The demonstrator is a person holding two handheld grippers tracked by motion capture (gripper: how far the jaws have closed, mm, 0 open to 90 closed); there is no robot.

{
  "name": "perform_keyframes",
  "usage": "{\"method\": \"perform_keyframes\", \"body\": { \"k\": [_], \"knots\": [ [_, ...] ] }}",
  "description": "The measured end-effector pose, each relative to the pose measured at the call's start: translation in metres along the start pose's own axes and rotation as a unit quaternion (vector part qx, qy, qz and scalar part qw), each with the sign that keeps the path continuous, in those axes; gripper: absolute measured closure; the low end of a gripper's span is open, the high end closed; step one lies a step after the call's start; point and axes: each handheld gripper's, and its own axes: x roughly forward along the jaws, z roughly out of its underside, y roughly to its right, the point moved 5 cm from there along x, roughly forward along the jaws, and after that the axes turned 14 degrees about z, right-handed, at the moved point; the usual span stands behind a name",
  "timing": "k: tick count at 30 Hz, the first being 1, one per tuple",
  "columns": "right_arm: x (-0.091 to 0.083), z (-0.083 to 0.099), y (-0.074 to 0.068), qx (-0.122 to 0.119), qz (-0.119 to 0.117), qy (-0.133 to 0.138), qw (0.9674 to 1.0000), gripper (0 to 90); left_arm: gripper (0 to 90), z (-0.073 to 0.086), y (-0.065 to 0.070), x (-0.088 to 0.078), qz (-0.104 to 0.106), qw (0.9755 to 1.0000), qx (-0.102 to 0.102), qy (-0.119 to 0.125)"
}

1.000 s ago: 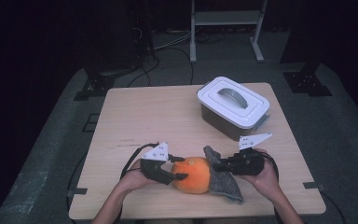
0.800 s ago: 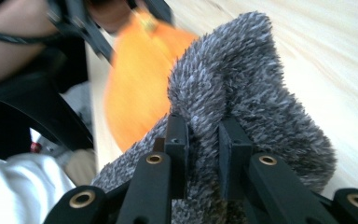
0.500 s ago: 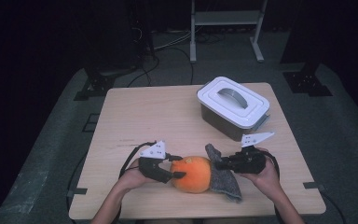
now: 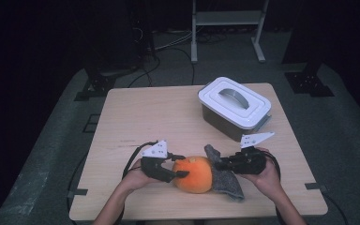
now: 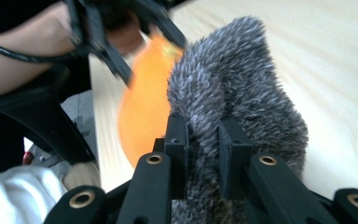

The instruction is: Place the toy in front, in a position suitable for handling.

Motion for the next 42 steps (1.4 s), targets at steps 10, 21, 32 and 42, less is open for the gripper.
{"method": "perform_keyframes", "body": {
  "k": [10,21,32,42],
  "knots": [
    [0.008,0.009,0.002,0.002,-0.007,-0.015,0.9999,75.4,17.1,0.002,-0.002,0.004,0.006,0.9997,-0.023,-0.003],
    [-0.017,-0.013,-0.007,-0.001,-0.015,0.041,0.9991,76.4,45.4,-0.005,0.003,0.007,0.008,1.0000,-0.005,-0.003],
    [-0.004,0.000,0.000,0.014,-0.009,0.024,0.9996,75.8,48.4,-0.012,0.005,0.004,-0.005,0.9999,-0.009,0.011],
    [-0.003,-0.015,-0.017,-0.019,-0.003,0.040,0.9990,75.5,47.0,-0.017,0.007,0.002,-0.017,0.9998,-0.001,0.007]
  ]
}}
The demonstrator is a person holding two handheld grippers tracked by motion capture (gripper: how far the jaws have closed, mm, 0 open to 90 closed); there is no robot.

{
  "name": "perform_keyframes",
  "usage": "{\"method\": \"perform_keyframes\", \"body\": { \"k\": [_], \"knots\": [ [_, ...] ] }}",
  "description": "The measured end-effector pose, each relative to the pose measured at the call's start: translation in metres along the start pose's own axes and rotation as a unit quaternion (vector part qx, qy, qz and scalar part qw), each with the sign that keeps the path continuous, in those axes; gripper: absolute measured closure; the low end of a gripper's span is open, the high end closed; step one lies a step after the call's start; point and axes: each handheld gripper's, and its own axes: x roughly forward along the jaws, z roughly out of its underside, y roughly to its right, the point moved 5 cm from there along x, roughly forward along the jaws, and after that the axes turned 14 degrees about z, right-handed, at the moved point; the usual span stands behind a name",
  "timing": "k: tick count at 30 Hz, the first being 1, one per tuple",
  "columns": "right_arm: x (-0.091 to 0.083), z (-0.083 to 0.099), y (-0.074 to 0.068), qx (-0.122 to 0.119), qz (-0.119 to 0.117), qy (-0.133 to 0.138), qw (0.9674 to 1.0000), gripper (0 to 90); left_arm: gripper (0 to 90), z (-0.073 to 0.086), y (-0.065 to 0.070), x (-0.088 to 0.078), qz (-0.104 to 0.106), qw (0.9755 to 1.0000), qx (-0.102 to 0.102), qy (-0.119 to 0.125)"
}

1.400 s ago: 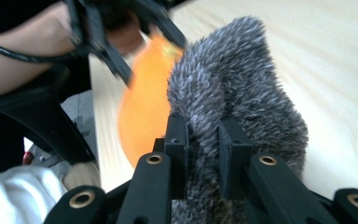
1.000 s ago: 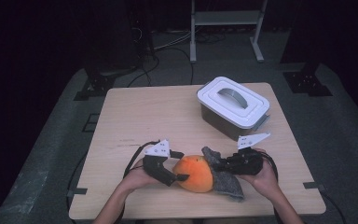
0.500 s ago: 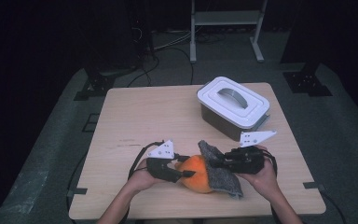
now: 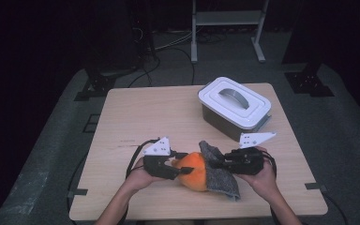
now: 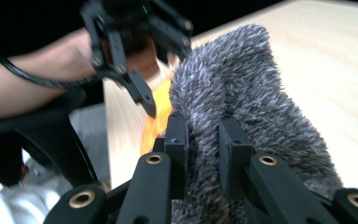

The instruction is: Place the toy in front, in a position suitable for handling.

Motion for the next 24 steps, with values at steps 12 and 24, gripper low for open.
{"method": "perform_keyframes", "body": {
  "k": [12,24],
  "knots": [
    [0.009,0.023,0.017,0.013,0.019,-0.046,0.9987,76.3,15.9,0.018,-0.012,0.002,0.018,0.9979,-0.061,0.005],
    [-0.005,-0.003,0.001,0.008,-0.019,0.023,0.9995,76.3,45.2,-0.004,-0.001,-0.006,0.001,0.9997,-0.024,-0.001]
  ]
}}
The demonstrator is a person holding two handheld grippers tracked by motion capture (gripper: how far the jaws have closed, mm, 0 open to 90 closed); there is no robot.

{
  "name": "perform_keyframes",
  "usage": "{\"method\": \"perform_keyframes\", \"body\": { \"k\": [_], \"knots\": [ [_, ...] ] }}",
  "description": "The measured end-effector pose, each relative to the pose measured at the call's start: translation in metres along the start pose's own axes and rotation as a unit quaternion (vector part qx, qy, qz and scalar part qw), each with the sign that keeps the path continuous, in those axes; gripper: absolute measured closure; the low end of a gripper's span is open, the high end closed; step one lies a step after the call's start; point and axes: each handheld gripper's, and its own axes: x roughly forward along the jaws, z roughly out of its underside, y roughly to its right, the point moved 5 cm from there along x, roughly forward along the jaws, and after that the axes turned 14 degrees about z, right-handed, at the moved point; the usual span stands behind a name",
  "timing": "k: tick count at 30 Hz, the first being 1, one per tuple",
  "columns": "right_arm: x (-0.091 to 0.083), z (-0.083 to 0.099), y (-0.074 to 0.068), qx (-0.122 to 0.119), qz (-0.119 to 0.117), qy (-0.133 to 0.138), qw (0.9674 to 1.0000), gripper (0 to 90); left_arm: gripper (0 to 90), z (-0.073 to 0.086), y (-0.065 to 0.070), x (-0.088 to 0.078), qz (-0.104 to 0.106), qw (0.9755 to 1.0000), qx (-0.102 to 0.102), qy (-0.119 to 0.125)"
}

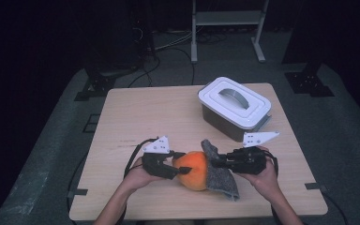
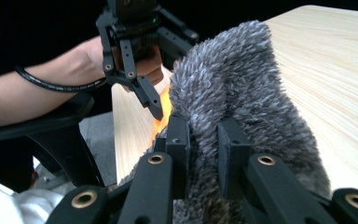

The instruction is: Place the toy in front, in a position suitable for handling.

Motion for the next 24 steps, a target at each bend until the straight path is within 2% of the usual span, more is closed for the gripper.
{"method": "perform_keyframes", "body": {
  "k": [2,4,5,7,9,11,14,17,19,22,24],
  "knots": [
    [0.008,0.006,-0.001,-0.007,0.009,-0.020,0.9997,76.2,43.8,0.001,0.000,0.001,-0.004,1.0000,0.001,-0.007],
    [0.012,0.012,0.003,0.002,0.008,-0.028,0.9996,76.3,40.1,0.003,-0.001,0.002,0.001,1.0000,-0.003,0.002],
    [0.012,0.013,0.005,0.002,0.012,-0.031,0.9995,76.3,36.1,0.004,-0.002,0.002,0.003,1.0000,-0.002,0.009],
    [0.011,0.016,0.008,0.003,0.018,-0.035,0.9992,76.3,25.0,0.005,-0.003,0.002,0.012,0.9999,-0.009,0.006],
    [0.010,0.019,0.011,0.003,0.025,-0.042,0.9988,76.2,19.1,0.008,-0.006,0.002,0.002,0.9999,-0.012,0.000],
    [0.010,0.023,0.015,0.005,0.030,-0.048,0.9984,76.2,14.0,0.014,-0.010,0.004,0.005,0.9996,-0.027,-0.006],
    [0.008,0.027,0.021,0.009,0.039,-0.056,0.9976,76.0,15.9,0.021,-0.014,0.007,0.019,0.9991,-0.037,-0.006],
    [0.005,0.026,0.021,0.009,0.047,-0.055,0.9973,75.9,31.4,0.017,-0.013,0.005,0.011,0.9994,-0.032,0.004],
    [-0.001,0.018,0.019,0.008,0.046,-0.032,0.9984,76.0,37.3,0.012,-0.010,0.001,0.008,0.9997,-0.020,0.012],
    [-0.011,0.003,0.009,0.014,0.023,0.018,0.9995,75.8,40.4,0.004,-0.004,-0.001,0.003,1.0000,0.000,0.009],
    [-0.011,-0.002,0.004,0.003,0.019,0.026,0.9995,75.5,41.3,0.002,-0.001,-0.001,0.005,0.9999,0.007,0.008]
  ]
}}
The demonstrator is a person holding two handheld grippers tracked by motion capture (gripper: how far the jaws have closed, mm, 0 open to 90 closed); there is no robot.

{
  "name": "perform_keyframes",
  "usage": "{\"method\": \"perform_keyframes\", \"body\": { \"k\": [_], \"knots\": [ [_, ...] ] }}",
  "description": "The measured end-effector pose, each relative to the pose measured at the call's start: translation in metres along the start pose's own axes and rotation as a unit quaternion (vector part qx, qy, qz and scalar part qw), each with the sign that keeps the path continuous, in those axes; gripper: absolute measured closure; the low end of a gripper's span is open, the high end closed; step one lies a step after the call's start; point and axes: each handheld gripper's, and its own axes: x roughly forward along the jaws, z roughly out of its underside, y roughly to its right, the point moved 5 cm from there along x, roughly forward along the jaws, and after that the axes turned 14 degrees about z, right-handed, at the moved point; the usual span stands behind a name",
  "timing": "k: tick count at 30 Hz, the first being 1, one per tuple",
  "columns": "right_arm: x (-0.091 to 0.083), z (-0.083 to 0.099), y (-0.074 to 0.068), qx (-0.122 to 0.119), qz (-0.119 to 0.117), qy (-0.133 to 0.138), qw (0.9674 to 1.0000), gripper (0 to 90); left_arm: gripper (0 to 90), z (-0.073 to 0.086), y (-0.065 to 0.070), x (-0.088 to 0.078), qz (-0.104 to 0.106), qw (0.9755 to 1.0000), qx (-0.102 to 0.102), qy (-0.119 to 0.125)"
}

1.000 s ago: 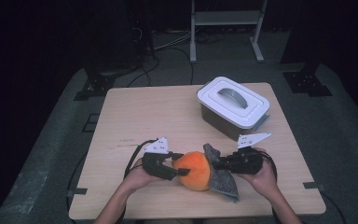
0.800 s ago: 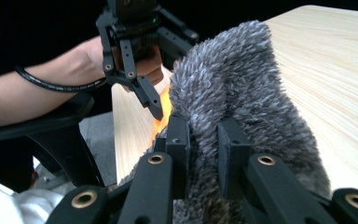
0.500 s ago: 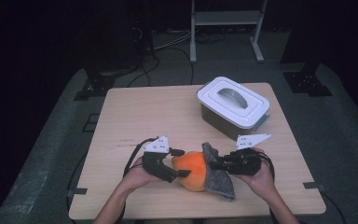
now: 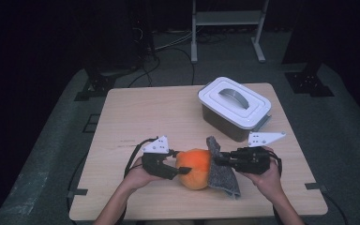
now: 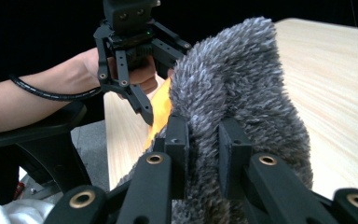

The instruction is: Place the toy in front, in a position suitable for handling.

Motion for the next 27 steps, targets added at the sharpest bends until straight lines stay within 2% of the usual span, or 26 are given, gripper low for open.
{"method": "perform_keyframes", "body": {
  "k": [3,5,6,8,10,11,13,15,17,20,22,24,27],
  "knots": [
    [0.008,0.008,0.000,-0.006,0.010,-0.025,0.9996,75.6,41.2,0.002,0.000,0.001,-0.002,1.0000,0.002,-0.008],
    [0.013,0.016,0.003,-0.001,0.012,-0.039,0.9992,75.8,38.6,0.004,-0.001,0.002,0.002,1.0000,-0.007,0.000],
    [0.014,0.017,0.005,0.003,0.012,-0.039,0.9991,75.8,35.2,0.004,-0.003,0.002,0.003,0.9999,-0.011,0.003],
    [0.013,0.018,0.008,-0.003,0.026,-0.046,0.9986,75.8,25.1,0.004,-0.005,0.003,-0.002,0.9997,-0.018,0.013],
    [0.012,0.019,0.010,0.002,0.030,-0.046,0.9985,75.7,17.4,0.007,-0.007,0.006,-0.001,0.9997,-0.025,0.001],
    [0.011,0.019,0.011,0.001,0.032,-0.046,0.9984,75.7,16.6,0.010,-0.008,0.009,0.006,0.9996,-0.026,-0.002],
    [0.010,0.017,0.010,-0.001,0.037,-0.047,0.9982,75.7,19.6,0.013,-0.008,0.011,0.010,0.9997,-0.024,0.000],
    [0.008,0.013,0.005,-0.012,0.042,-0.041,0.9982,75.8,30.6,0.012,-0.007,0.010,0.002,0.9997,-0.022,0.007],
    [0.007,0.006,-0.003,-0.018,0.031,-0.027,0.9990,75.8,37.5,0.010,-0.006,0.012,-0.003,0.9996,-0.025,0.014],
    [0.009,-0.001,-0.020,-0.037,0.009,-0.015,0.9991,75.7,39.7,0.008,-0.006,0.016,-0.009,0.9992,-0.033,0.022],
    [0.012,-0.002,-0.028,-0.056,0.011,-0.020,0.9982,75.6,40.0,0.007,-0.007,0.016,-0.014,0.9990,-0.036,0.022],
    [0.014,0.000,-0.026,-0.063,0.022,-0.027,0.9974,75.7,40.4,0.008,-0.007,0.016,-0.012,0.9991,-0.034,0.024],
    [0.010,0.002,-0.012,-0.046,0.040,-0.024,0.9978,75.5,40.4,0.009,-0.006,0.016,-0.006,0.9994,-0.026,0.021]
  ]
}}
